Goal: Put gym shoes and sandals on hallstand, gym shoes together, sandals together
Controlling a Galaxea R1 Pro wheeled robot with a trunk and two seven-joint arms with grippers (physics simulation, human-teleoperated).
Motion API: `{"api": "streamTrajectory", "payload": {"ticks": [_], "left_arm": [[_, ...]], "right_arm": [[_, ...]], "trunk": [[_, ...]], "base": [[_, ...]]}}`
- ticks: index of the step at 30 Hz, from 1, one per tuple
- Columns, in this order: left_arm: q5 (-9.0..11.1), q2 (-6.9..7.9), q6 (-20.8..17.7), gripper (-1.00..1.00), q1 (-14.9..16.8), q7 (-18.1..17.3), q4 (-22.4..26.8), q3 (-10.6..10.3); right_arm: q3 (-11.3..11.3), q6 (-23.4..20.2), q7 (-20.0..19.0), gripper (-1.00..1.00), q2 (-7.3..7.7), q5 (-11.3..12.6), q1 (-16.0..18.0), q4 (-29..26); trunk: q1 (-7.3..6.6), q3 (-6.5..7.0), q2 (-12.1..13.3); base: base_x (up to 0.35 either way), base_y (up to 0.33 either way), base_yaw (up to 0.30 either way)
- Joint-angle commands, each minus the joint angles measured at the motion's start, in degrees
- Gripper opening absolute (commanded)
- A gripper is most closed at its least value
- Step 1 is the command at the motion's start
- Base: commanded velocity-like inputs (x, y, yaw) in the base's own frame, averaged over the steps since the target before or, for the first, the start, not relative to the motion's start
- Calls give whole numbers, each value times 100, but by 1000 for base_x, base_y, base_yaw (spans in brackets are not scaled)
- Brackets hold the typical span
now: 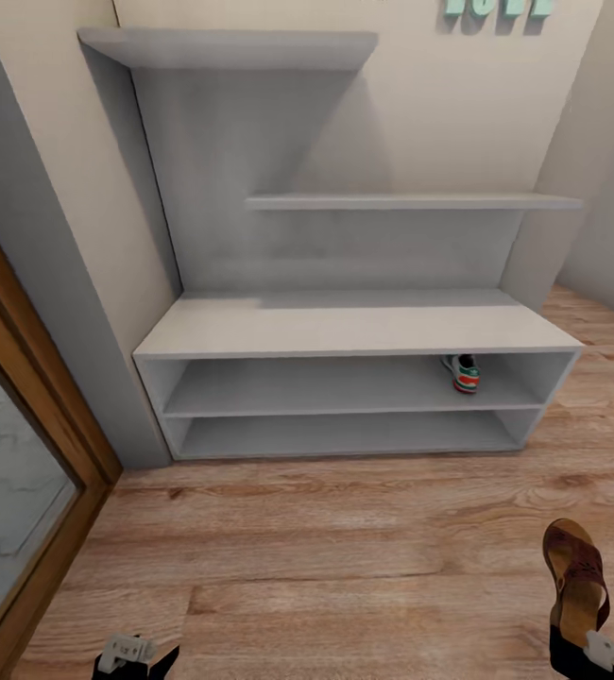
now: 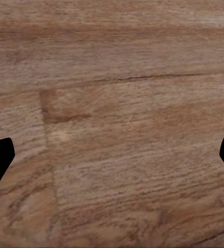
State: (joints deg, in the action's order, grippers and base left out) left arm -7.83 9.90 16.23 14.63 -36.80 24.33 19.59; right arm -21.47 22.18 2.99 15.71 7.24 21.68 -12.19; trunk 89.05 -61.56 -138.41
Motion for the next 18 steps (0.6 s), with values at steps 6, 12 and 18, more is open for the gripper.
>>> {"api": "streamTrajectory", "payload": {"ticks": [6, 12, 18], "left_arm": [[-45, -15, 44, 100, 5, -204, 66, -72], [-57, -14, 46, 100, 5, -648, 78, -104], [-67, -22, 72, 100, 5, -755, 81, -126]], "right_arm": [[270, -6, 2, -100, -327, -191, 3, -78], [771, -137, 111, -100, -1041, -940, 6, -661], [922, -1527, 931, -100, -1787, -1586, 98, -1305]], "trunk": [[-1, -5, -2], [-1, -5, -2], [-1, -5, -2]], "base": [[-1, 1, 0], [0, 0, 0], [0, 0, 0]]}}
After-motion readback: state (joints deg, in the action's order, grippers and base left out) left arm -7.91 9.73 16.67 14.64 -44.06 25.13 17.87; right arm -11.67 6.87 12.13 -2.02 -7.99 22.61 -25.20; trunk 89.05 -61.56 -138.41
